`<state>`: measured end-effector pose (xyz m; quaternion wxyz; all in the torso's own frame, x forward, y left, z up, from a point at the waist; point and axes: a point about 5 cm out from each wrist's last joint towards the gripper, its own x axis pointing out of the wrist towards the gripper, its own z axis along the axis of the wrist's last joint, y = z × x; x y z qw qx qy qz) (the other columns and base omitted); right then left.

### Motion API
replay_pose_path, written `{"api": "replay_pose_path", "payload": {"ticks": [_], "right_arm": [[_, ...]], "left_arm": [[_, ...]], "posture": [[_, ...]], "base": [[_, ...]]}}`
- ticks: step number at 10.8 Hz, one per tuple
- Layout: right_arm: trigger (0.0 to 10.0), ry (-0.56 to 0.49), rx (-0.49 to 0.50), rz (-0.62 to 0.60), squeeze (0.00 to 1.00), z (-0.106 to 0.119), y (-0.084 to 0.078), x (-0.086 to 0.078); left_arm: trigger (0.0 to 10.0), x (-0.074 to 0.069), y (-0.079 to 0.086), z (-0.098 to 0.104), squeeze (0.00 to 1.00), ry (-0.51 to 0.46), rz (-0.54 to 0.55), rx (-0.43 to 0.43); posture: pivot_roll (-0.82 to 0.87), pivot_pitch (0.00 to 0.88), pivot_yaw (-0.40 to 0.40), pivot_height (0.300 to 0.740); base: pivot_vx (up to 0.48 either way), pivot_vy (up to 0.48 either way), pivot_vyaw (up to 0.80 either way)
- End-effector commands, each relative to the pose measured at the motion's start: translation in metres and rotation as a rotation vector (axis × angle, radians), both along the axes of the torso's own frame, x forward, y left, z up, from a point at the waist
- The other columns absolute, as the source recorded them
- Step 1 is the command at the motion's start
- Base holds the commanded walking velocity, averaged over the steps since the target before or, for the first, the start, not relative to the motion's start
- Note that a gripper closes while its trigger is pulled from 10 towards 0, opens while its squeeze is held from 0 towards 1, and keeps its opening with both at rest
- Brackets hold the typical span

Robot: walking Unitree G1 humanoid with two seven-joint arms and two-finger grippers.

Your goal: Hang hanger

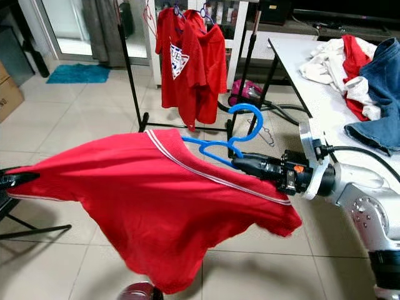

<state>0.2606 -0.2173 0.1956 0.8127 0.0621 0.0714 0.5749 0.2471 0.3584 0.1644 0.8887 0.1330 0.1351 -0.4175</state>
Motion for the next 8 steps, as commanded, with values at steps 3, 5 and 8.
{"api": "replay_pose_path", "payload": {"ticks": [3,5,8], "right_arm": [[10.0,-0.080,0.007,-0.039,0.00,0.014,-0.005,0.004],[10.0,-0.086,-0.025,-0.054,0.00,0.013,-0.003,0.003],[10.0,-0.074,-0.064,-0.084,0.00,0.007,-0.004,0.004]], "left_arm": [[10.0,0.013,-0.007,0.015,1.00,-0.074,0.022,-0.014],[10.0,0.020,-0.013,0.022,1.00,-0.108,0.012,-0.024],[10.0,0.023,-0.012,0.021,1.00,-0.082,0.035,-0.034]], "posture": [[0.05,0.000,0.000,0.740],[0.04,0.000,0.002,0.740],[0.05,0.000,-0.012,0.740]], "base": [[0.000,0.000,0.00],[0.000,0.000,0.00],[0.000,0.000,0.00]]}}
